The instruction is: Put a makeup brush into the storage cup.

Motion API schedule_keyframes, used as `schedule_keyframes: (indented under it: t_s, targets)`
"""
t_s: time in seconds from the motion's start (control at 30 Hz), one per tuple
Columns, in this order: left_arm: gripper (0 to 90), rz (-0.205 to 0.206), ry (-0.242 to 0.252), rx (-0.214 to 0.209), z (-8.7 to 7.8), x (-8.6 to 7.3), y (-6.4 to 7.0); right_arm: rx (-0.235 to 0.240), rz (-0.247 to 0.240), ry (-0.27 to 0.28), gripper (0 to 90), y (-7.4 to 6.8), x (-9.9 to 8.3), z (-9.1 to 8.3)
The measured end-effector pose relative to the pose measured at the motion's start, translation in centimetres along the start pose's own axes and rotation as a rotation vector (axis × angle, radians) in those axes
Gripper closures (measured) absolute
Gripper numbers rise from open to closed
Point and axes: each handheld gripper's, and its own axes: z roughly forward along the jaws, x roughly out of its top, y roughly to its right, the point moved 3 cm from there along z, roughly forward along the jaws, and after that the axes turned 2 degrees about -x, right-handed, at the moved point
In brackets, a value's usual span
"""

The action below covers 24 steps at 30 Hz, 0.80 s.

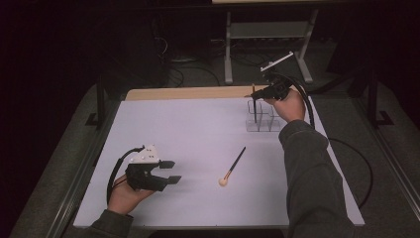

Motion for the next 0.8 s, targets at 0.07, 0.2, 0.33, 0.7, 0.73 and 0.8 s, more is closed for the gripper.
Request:
schedule_keyframes:
  t_s: [0.07,0.2,0.33,0.7,0.73,0.8]
  targets:
    - [43.1,0.001,0.0,0.0,0.0,0.0,0.0,0.002,-0.005,-0.001,82.4,0.1,-0.1,0.0]
    - [43.2,0.001,-0.002,0.002,0.0,0.0,0.0,0.004,0.008,-0.006,82.4,0.2,-0.4,0.2]
    - [43.2,0.01,-0.009,0.004,0.0,0.0,-0.1,0.003,0.014,-0.005,82.4,0.3,-0.8,0.5]
    - [43.2,-0.003,-0.001,-0.001,0.1,0.0,-0.1,0.004,0.01,-0.009,82.2,0.3,-1.3,0.8]
    - [43.2,-0.002,-0.001,-0.001,0.1,0.0,-0.1,0.004,0.012,-0.01,82.1,0.3,-1.3,0.8]
    - [43.2,0.003,-0.004,-0.001,0.0,0.0,-0.2,0.004,0.013,-0.016,82.1,0.3,-1.4,0.8]
